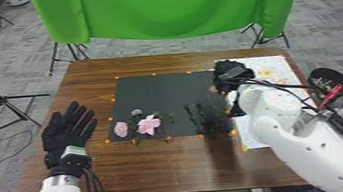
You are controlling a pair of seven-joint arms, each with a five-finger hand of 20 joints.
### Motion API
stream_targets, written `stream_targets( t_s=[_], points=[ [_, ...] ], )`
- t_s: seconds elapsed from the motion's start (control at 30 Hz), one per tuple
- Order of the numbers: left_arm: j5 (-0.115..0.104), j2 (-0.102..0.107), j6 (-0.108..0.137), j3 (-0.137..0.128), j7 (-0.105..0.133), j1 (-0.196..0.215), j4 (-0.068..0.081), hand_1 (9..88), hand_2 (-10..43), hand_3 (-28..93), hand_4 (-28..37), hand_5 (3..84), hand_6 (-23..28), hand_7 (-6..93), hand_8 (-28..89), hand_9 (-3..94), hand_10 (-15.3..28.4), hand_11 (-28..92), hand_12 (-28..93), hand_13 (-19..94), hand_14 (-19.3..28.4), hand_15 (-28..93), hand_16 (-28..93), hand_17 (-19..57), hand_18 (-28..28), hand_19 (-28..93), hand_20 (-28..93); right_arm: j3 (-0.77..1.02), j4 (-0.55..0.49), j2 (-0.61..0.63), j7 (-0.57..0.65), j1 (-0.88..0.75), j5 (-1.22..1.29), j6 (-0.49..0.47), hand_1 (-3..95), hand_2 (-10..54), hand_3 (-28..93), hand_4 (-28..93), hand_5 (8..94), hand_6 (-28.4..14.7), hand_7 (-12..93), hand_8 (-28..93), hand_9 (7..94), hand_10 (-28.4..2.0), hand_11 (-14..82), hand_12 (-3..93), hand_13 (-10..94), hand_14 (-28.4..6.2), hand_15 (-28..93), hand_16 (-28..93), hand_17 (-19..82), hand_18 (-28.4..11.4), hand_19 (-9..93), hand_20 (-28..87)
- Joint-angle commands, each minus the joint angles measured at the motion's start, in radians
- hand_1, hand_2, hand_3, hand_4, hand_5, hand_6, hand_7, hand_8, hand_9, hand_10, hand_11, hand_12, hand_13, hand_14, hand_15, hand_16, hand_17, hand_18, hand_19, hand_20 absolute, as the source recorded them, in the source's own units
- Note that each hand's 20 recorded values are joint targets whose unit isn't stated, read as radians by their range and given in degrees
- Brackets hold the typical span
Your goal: Arrange flowers
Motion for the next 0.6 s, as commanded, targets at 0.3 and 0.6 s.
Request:
stream_targets(
  t_s=[0.3,0.6],
  points=[
    [-0.021,0.005,0.003,0.020,-0.019,-0.033,0.010,26.2,16.1,73,-28.3,42.3,10.3,16.5,-8,35.0,15.7,29,12,26,17.2,44,-8,-6.8,14.9,37,9,-0.204,0.062,-0.196,-0.062,0.048,-0.083,-0.062,62.4,-6.8,69,-28,79.3,-0.3,15,3,86.1,-11.4,6.6,33.6,78,-7.6,16,38,36,-14.3,46,34],
    [-0.038,0.012,0.026,0.028,-0.011,-0.038,0.004,26.5,15.9,73,-28.3,42.4,10.4,16.4,-8,35.0,15.8,29,12,26,17.2,44,-8,-6.8,14.9,37,9,-0.252,0.085,-0.221,-0.066,0.071,-0.146,-0.047,62.2,-7.0,70,-28,77.1,-0.8,14,2,84.3,-11.3,5.7,32.5,77,-7.3,16,37,35,-14.8,47,33]
  ],
)
